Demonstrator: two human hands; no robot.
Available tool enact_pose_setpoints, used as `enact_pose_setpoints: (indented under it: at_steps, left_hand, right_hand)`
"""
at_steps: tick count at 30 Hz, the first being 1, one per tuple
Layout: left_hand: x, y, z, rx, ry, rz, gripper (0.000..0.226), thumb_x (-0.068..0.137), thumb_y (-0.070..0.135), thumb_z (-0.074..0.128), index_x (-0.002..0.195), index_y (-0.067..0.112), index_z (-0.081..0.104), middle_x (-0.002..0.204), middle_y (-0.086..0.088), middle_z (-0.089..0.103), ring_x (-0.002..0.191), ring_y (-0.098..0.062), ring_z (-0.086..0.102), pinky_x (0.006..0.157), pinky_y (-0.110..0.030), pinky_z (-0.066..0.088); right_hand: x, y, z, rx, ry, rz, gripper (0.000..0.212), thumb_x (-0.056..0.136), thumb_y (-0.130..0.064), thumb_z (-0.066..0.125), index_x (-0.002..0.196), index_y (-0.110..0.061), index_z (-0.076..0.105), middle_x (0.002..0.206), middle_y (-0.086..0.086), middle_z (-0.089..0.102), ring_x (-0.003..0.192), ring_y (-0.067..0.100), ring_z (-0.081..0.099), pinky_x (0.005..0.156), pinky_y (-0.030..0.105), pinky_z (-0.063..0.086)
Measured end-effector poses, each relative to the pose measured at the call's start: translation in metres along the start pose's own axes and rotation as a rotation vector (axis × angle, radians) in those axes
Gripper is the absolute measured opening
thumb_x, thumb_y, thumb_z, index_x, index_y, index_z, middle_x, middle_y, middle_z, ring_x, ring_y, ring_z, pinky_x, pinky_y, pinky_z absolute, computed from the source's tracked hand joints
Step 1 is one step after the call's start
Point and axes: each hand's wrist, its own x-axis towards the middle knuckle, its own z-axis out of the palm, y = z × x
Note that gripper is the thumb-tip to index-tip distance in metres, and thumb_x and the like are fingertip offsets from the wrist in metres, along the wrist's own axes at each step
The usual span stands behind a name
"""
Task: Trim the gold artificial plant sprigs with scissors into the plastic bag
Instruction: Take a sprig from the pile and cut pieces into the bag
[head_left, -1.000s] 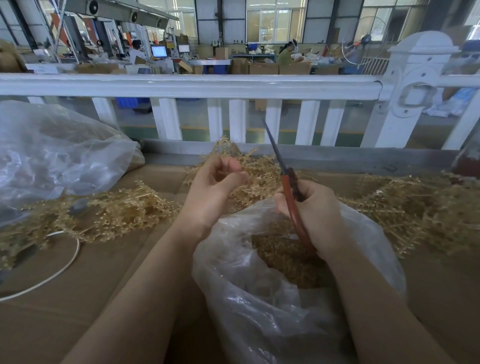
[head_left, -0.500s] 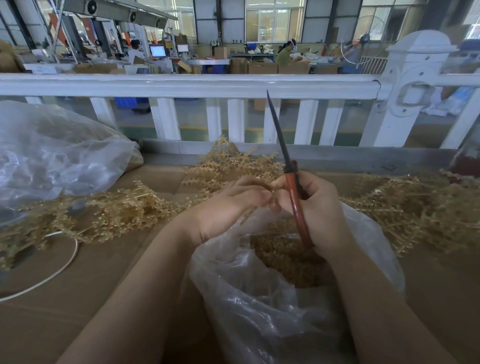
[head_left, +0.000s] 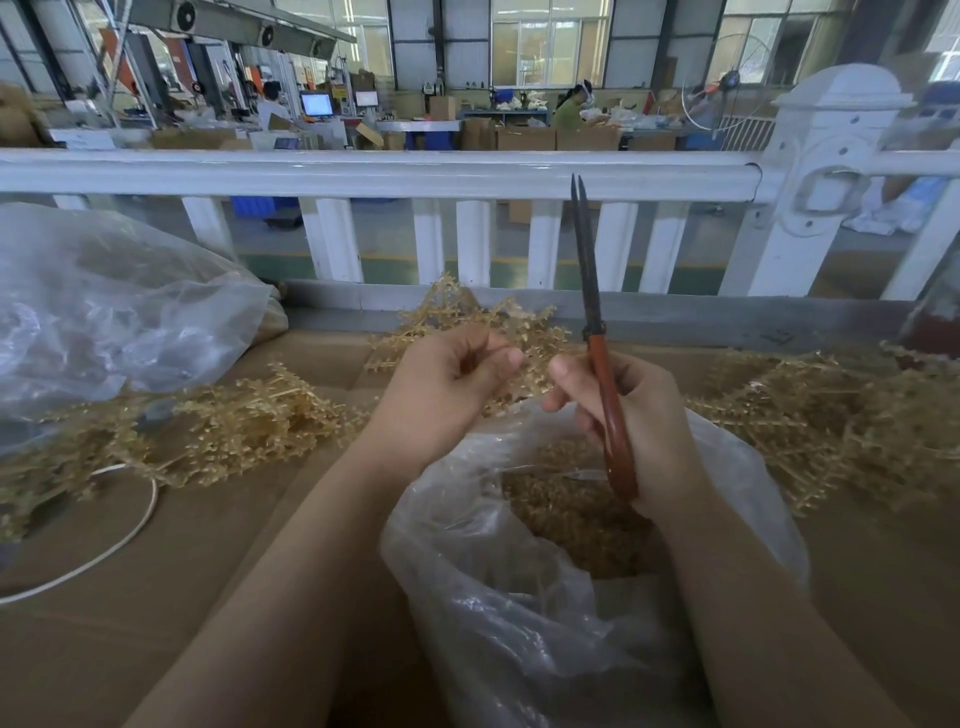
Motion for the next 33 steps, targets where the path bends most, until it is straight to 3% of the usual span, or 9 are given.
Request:
enact_pose_setpoints:
  at_steps: [5,8,12,16,20,24,28,33]
  left_hand:
    - [-0.002,-0.003,0.01,-0.052,0.069,-0.092,0.026,0.098,0.024,0.062,0.08,0.006,0.069,0.062,0.0,0.065,0.057,-0.007,0.056,0.057,-0.017,0.045]
    - [-0.001,-0.006,0.012,-0.226,0.02,-0.215,0.024,0.096,0.025,0.064,0.08,0.008,0.07,0.063,0.006,0.066,0.056,-0.004,0.058,0.054,-0.014,0.043]
    - [-0.002,-0.007,0.009,-0.345,-0.096,-0.265,0.008,0.086,0.023,0.074,0.08,0.017,0.076,0.066,0.006,0.069,0.055,-0.003,0.057,0.052,-0.012,0.041]
    - [-0.002,-0.008,0.007,-0.415,-0.143,-0.348,0.016,0.072,0.032,0.078,0.081,0.019,0.079,0.073,0.005,0.073,0.056,-0.001,0.056,0.051,-0.013,0.039]
    - [-0.002,-0.01,0.007,-0.452,-0.162,-0.37,0.021,0.07,0.032,0.079,0.084,0.016,0.08,0.077,0.001,0.072,0.057,-0.003,0.049,0.051,-0.013,0.038]
    - [-0.002,-0.011,0.008,-0.421,-0.144,-0.36,0.034,0.07,0.036,0.077,0.088,0.008,0.077,0.07,0.006,0.068,0.053,0.0,0.046,0.05,-0.009,0.038]
    - [-0.002,-0.011,0.006,-0.305,-0.169,-0.346,0.025,0.069,0.046,0.078,0.066,0.021,0.073,0.053,0.012,0.056,0.047,-0.001,0.041,0.047,-0.01,0.036]
    - [-0.002,-0.012,0.01,-0.347,-0.14,-0.356,0.028,0.064,0.042,0.08,0.073,0.016,0.077,0.057,0.009,0.062,0.046,0.002,0.046,0.047,-0.007,0.037]
  right_hand:
    - [0.002,0.0,0.002,-0.083,-0.018,0.093,0.024,0.072,-0.038,0.081,0.084,-0.018,0.076,0.077,-0.002,0.077,0.06,0.0,0.066,0.062,0.014,0.048]
    - [0.004,0.004,0.0,-0.104,0.04,0.109,0.01,0.081,-0.02,0.083,0.088,-0.016,0.076,0.08,0.001,0.077,0.076,0.013,0.073,0.077,0.029,0.056]
    - [0.004,0.003,0.0,-0.108,0.06,0.101,0.011,0.08,-0.02,0.085,0.087,-0.018,0.076,0.081,0.003,0.076,0.08,0.019,0.073,0.081,0.035,0.059]
    - [0.003,0.001,0.003,-0.097,0.047,0.074,0.017,0.072,-0.031,0.085,0.082,-0.022,0.075,0.079,-0.003,0.077,0.076,0.011,0.073,0.076,0.029,0.056]
    - [0.003,0.003,0.003,-0.105,0.073,0.061,0.011,0.079,-0.019,0.084,0.084,-0.021,0.075,0.077,-0.003,0.075,0.074,0.008,0.071,0.072,0.023,0.055]
    - [0.004,0.004,0.005,-0.118,0.129,0.05,0.013,0.079,-0.018,0.085,0.087,-0.02,0.075,0.08,-0.001,0.075,0.076,0.01,0.071,0.073,0.02,0.057]
    - [0.006,0.005,0.007,-0.157,0.172,0.009,0.014,0.08,-0.018,0.085,0.084,-0.024,0.073,0.079,0.001,0.073,0.072,0.007,0.068,0.068,0.013,0.053]
    - [0.006,0.006,0.006,-0.185,0.171,-0.02,0.017,0.08,-0.017,0.085,0.082,-0.029,0.072,0.077,-0.002,0.072,0.069,0.003,0.065,0.067,0.013,0.051]
